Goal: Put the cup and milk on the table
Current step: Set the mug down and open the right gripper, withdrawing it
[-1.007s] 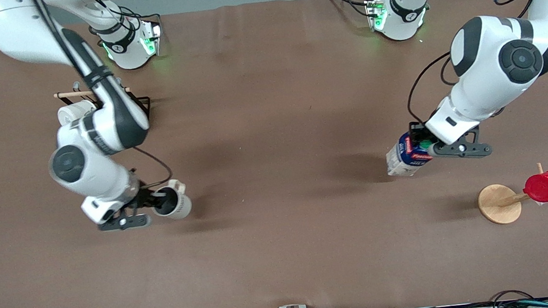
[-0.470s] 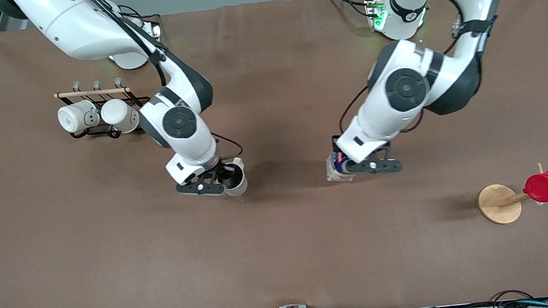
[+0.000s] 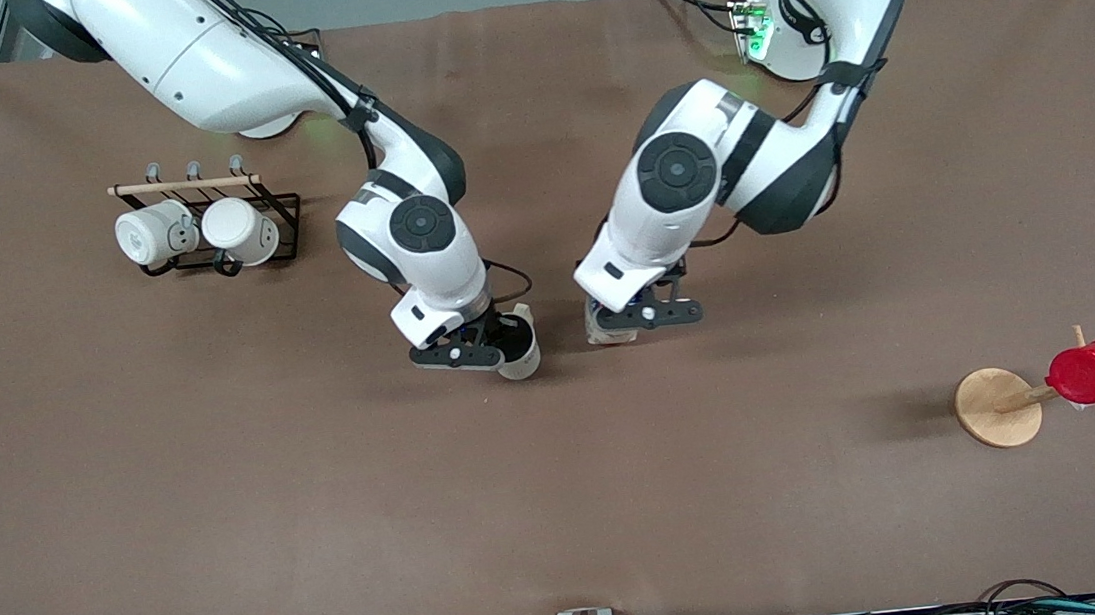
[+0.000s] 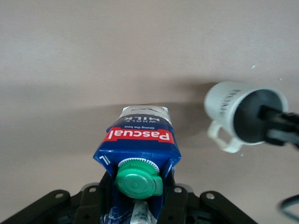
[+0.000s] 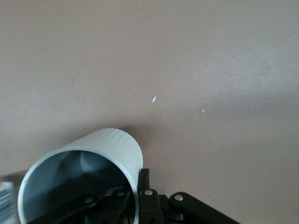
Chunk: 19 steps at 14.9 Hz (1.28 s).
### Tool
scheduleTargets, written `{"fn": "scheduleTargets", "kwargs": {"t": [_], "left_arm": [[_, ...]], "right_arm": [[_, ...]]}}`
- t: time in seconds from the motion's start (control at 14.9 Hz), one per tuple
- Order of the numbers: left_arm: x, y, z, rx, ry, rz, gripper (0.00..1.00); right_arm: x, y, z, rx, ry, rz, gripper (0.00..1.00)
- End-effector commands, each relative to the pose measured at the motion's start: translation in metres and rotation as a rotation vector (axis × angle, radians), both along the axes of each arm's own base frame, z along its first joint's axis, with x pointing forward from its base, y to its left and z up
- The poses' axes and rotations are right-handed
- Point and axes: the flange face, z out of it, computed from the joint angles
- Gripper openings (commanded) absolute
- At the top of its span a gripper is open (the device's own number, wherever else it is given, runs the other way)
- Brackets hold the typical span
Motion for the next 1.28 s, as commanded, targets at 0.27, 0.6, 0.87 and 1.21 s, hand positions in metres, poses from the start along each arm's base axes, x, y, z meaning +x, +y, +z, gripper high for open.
{"fn": "scheduleTargets", "kwargs": {"t": [0.27,0.6,0.87,1.21], "left_arm": [[0.018,-0.014,0.003,0.026,-0.056,0.007,0.11],[0.021,-0.029,0.0,0.0,-0.071,-0.004,0.11],[0.014,-0.042,-0.01,0.005,-0.066,-0.03,0.11],[0.011,-0.049,-0.015,0.017,-0.096,-0.053,0.45]], "right_arm": [[0.002,0.002,0.0,-0.005,-0.016,-0.012,1.0],[0.025,-0.045,0.084,-0.079,-0.067,-0.083,1.0],[0.045,-0.111,0.153,-0.171,-0.101,-0.1,1.0],[0.07,-0.224,0.223,-0.205,-0.085,-0.069,1.0]]}}
